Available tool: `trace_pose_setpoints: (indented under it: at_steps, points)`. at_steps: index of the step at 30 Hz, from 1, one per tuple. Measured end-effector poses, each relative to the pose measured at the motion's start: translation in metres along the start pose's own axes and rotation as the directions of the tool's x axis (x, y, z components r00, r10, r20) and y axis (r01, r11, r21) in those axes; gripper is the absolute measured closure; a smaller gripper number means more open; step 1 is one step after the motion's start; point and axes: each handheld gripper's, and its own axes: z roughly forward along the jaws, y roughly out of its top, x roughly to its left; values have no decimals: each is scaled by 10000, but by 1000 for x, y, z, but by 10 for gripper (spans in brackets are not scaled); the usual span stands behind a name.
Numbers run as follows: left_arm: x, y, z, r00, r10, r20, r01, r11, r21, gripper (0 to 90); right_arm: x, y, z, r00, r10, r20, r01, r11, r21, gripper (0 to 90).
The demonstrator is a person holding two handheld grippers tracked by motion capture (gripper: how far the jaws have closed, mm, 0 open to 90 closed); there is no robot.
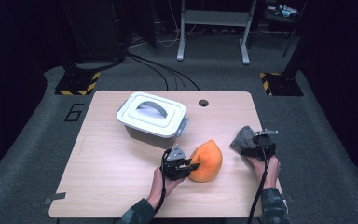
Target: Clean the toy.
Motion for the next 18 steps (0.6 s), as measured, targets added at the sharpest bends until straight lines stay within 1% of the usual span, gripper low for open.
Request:
trace_pose_setpoints:
  at_steps: [1, 2, 3, 4, 6, 7, 8, 9, 10, 11, 12, 13, 14, 15, 18]
  points:
    - [0, 0, 0, 10000, -31, -7, 31, 10000, -56, 732, 0, -1, -5, 9999, 50, -91, -51, 10000, -81, 94]
    - [0, 0, 0, 10000, -53, -4, 53, 10000, -68, 737, 1, -3, -11, 9997, -79, -223, 73, 9996, -275, 55]
    - [1, 1, -1, 10000, 11, -35, -11, 10000, -90, 740, 3, -4, -15, 9994, -44, -334, 33, 9994, -343, 37]
    - [1, 1, -1, 10000, 23, -28, -23, 10000, -79, 742, 5, -7, -21, 9984, -145, -541, 119, 9987, -486, 20]
    - [1, 1, -2, 10000, 67, 6, -67, 10000, -58, 748, 9, -16, -30, 9979, -355, -533, 317, 9969, -714, 0]
    - [2, 2, -3, 10000, 87, -2, -87, 9999, -62, 750, 11, -21, -33, 9972, -451, -590, 409, 9967, -699, 0]
    - [1, 2, -3, 10000, 55, -32, -56, 9999, -113, 752, 11, -26, -37, 9973, -398, -621, 352, 9966, -739, 0]
    - [2, 2, -3, 9999, 108, 22, -108, 9999, -41, 754, 11, -32, -39, 9974, -317, -653, 262, 9961, -844, 0]
    - [2, 2, -3, 9999, 133, 0, -133, 9999, -86, 755, 11, -37, -41, 9972, -348, -664, 293, 9961, -834, 0]
    - [2, 2, -3, 9999, 115, -5, -115, 9999, -111, 758, 11, -46, -44, 9978, -233, -620, 178, 9960, -870, 0]
    - [2, 2, -3, 9999, 105, 14, -105, 9999, -133, 761, 9, -51, -44, 9978, -233, -616, 176, 9957, -908, 0]
    - [3, 2, -4, 9999, 96, 85, -95, 9998, -168, 766, 8, -58, -45, 9980, -126, -623, 70, 9960, -896, 0]
    - [2, 3, -4, 9998, 170, 53, -168, 9997, -202, 770, 6, -65, -45, 9983, 25, -589, -83, 9952, -975, 0]
    - [2, 3, -4, 9997, 236, 0, -236, 9995, -202, 774, 4, -70, -44, 9978, 131, -643, -190, 9956, -918, 0]
    - [2, 6, -6, 9990, 442, -36, -442, 9988, -217, 782, 1, -83, -42, 9980, 132, -619, -187, 9958, -899, 12]
